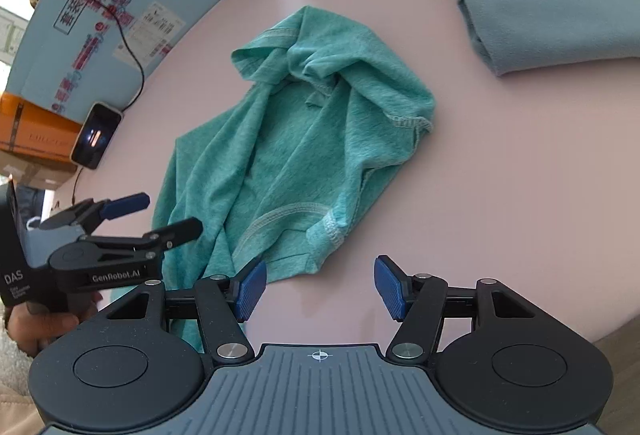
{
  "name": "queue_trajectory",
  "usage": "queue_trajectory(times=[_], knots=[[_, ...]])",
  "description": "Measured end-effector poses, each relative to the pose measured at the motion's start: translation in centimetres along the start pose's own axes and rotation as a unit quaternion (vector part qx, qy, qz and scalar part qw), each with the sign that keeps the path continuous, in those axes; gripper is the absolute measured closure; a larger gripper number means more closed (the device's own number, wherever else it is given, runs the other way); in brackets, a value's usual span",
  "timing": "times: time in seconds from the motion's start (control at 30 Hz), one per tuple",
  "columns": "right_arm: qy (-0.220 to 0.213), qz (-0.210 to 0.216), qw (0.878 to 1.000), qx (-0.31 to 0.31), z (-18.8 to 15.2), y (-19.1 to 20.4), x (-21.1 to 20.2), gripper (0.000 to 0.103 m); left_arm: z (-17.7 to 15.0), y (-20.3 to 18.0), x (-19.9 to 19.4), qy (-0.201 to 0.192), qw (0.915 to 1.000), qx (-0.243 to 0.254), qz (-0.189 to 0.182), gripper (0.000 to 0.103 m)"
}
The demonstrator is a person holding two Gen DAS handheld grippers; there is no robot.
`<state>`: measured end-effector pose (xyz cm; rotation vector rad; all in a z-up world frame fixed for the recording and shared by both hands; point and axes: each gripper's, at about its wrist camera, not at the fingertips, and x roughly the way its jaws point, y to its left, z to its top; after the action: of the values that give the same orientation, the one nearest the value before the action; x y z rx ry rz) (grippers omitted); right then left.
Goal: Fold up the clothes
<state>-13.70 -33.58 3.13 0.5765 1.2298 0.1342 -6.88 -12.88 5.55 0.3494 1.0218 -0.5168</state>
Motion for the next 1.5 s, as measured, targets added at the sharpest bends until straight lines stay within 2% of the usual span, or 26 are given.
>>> queue_trajectory(times=[0.07, 0.13, 0.2, 0.27, 0.3, 0.33, 0.43, 0.5, 0.53, 0.57, 0.6, 0.63, 0.73, 0.9, 1.0, 1.13, 1.3, 1.37, 1.4, 1.47, 1.5], knots=[[-0.005, -0.009, 1.000, -0.003, 0.3, 0.1, 0.0, 0.042, -0.3, 0.0, -0.3, -0.017, 0.9997, -0.006, -0.017, 0.018], [-0.012, -0.015, 1.000, -0.003, 0.7, 0.0, -0.1, 0.042, -0.5, 0.2, 0.0, -0.011, 0.9988, -0.022, -0.043, 0.052], [-0.017, -0.019, 1.000, 0.003, 1.3, 0.0, 0.3, 0.042, -0.8, 0.3, 0.8, 0.005, 0.9980, -0.036, -0.052, 0.067], [-0.020, -0.027, 0.999, 0.004, 2.0, 0.2, 0.8, 0.042, -1.2, 0.7, 1.1, 0.004, 0.9965, -0.056, -0.062, 0.075], [-0.019, -0.030, 0.999, 0.001, 2.3, 0.3, 1.1, 0.042, -1.3, 1.1, 1.0, 0.003, 0.9952, -0.068, -0.070, 0.087], [-0.019, -0.033, 0.999, -0.001, 2.6, 0.4, 1.4, 0.042, -1.4, 1.4, 0.9, 0.003, 0.9938, -0.081, -0.076, 0.092], [-0.021, -0.035, 0.999, -0.008, 3.4, 0.9, 2.1, 0.042, -1.4, 2.4, 0.7, 0.001, 0.9908, -0.105, -0.085, 0.094], [-0.026, -0.042, 0.999, -0.017, 3.9, 1.4, 2.5, 0.045, -1.3, 3.1, 0.4, -0.009, 0.9904, -0.118, -0.071, 0.094], [-0.029, -0.048, 0.998, -0.025, 4.2, 1.8, 2.7, 0.061, -1.2, 3.4, 0.1, -0.016, 0.9912, -0.119, -0.057, 0.094], [-0.032, -0.055, 0.997, -0.036, 4.5, 2.1, 3.0, 0.072, -1.0, 3.8, -0.4, -0.024, 0.9918, -0.118, -0.042, 0.094], [-0.035, -0.062, 0.996, -0.047, 4.9, 2.4, 3.3, 0.090, -0.8, 4.2, -0.8, -0.032, 0.9920, -0.119, -0.028, 0.094], [-0.038, -0.067, 0.996, -0.054, 5.3, 2.6, 3.6, 0.094, -0.6, 4.7, -1.2, -0.039, 0.9917, -0.122, -0.016, 0.095], [-0.047, -0.088, 0.992, -0.078, 7.0, 2.7, 4.4, 0.099, -0.2, 6.7, -2.4, -0.057, 0.9896, -0.130, 0.021, 0.095], [-0.081, -0.110, 0.981, -0.137, 11.2, 3.9, 5.4, 0.101, -0.1, 10.0, -3.6, -0.068, 0.9838, -0.147, 0.077, 0.096], [-0.104, -0.113, 0.973, -0.171, 13.8, 6.8, 7.0, 0.101, -0.2, 12.0, -4.2, -0.070, 0.9788, -0.158, 0.110, 0.096], [-0.123, -0.097, 0.962, -0.226, 16.2, 12.7, 10.2, 0.101, -1.0, 14.5, -5.0, -0.064, 0.9702, -0.180, 0.148, 0.096], [-0.132, -0.033, 0.947, -0.292, 17.2, 19.6, 13.1, 0.101, -3.7, 17.3, -5.7, -0.035, 0.9571, -0.221, 0.184, 0.095], [-0.124, -0.020, 0.946, -0.300, 16.9, 20.8, 13.3, 0.093, -4.9, 18.0, -5.7, -0.022, 0.9530, -0.235, 0.190, 0.090], [-0.118, -0.016, 0.946, -0.300, 16.7, 21.0, 13.3, 0.093, -5.4, 18.3, -5.7, -0.015, 0.9510, -0.242, 0.192, 0.085], [-0.106, -0.008, 0.948, -0.302, 16.3, 21.6, 13.2, 0.081, -6.1, 18.5, -5.4, -0.003, 0.9509, -0.243, 0.191, 0.079], [-0.099, -0.004, 0.948, -0.302, 16.1, 21.8, 13.2, 0.069, -6.2, 18.4, -5.2, 0.002, 0.9519, -0.239, 0.191, 0.076]])
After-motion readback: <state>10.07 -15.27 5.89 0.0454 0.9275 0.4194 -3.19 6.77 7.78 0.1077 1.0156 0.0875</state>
